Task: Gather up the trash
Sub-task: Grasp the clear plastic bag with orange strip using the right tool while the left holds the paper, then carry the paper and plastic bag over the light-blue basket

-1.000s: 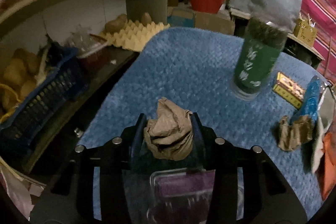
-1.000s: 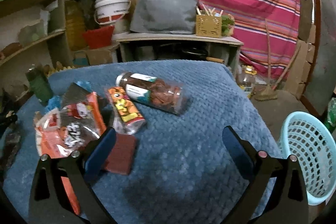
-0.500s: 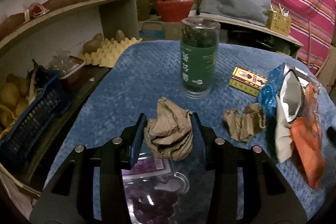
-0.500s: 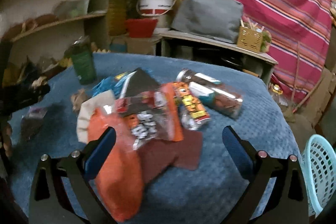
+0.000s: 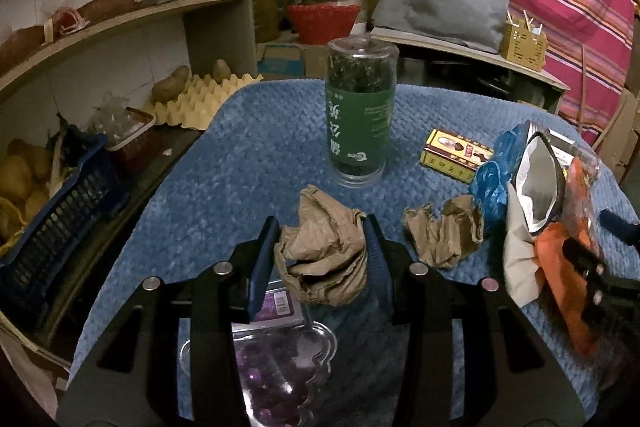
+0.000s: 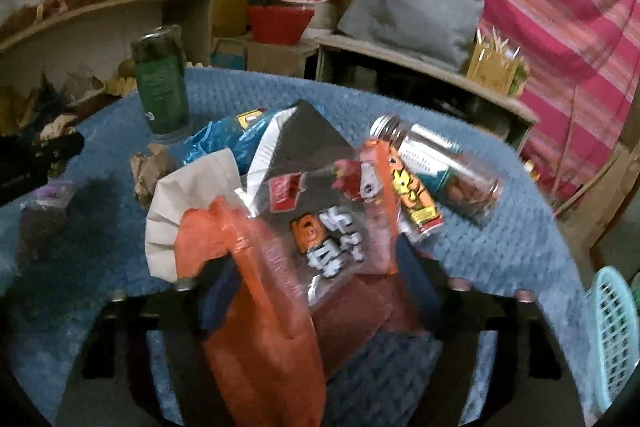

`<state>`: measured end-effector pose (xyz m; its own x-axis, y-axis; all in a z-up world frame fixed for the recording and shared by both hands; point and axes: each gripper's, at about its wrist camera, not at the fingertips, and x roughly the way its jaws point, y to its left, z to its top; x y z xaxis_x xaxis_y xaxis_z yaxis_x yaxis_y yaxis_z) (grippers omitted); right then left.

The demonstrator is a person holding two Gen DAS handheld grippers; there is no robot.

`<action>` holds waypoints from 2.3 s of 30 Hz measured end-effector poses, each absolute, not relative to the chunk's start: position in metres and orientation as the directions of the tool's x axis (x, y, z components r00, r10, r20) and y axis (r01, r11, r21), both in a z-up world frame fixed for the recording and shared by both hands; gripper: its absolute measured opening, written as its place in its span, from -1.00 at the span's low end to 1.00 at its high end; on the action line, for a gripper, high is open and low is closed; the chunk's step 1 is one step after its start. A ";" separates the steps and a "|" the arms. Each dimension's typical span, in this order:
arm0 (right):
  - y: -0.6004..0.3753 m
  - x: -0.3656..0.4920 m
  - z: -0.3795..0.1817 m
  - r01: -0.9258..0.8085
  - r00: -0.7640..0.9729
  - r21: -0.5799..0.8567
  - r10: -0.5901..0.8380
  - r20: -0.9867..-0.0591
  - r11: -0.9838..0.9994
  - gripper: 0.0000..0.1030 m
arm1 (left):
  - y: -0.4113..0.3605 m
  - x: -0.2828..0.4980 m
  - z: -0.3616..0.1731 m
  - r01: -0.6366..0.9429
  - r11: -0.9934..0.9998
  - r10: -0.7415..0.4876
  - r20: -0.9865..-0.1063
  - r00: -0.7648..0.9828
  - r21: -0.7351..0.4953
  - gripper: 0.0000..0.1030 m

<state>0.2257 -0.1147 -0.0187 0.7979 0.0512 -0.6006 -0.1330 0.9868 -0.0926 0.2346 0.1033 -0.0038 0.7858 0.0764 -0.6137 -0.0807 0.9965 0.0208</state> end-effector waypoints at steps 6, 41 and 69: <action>-0.147 0.220 -0.008 -0.141 0.812 0.007 0.120 -0.571 0.990 -0.33 | 0.089 0.230 0.001 -0.068 0.997 0.080 -0.589 0.804 0.042 -0.18; -0.396 0.128 0.039 0.088 0.894 0.146 -0.014 -0.449 0.985 -0.71 | -0.185 0.193 0.055 0.315 0.947 -0.249 -0.473 0.845 0.065 -0.18; -0.563 0.086 -0.017 0.270 0.811 0.173 -0.127 -0.571 0.947 -0.71 | -0.423 0.173 0.006 0.601 0.799 -0.475 -0.601 0.643 0.012 -0.17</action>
<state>0.0860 -0.5629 -0.0175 0.8113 -0.1271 -0.5707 0.2704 0.9470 0.1733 0.1732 -0.4229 0.0060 0.6430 -0.4748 -0.6010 0.6013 0.7989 0.0122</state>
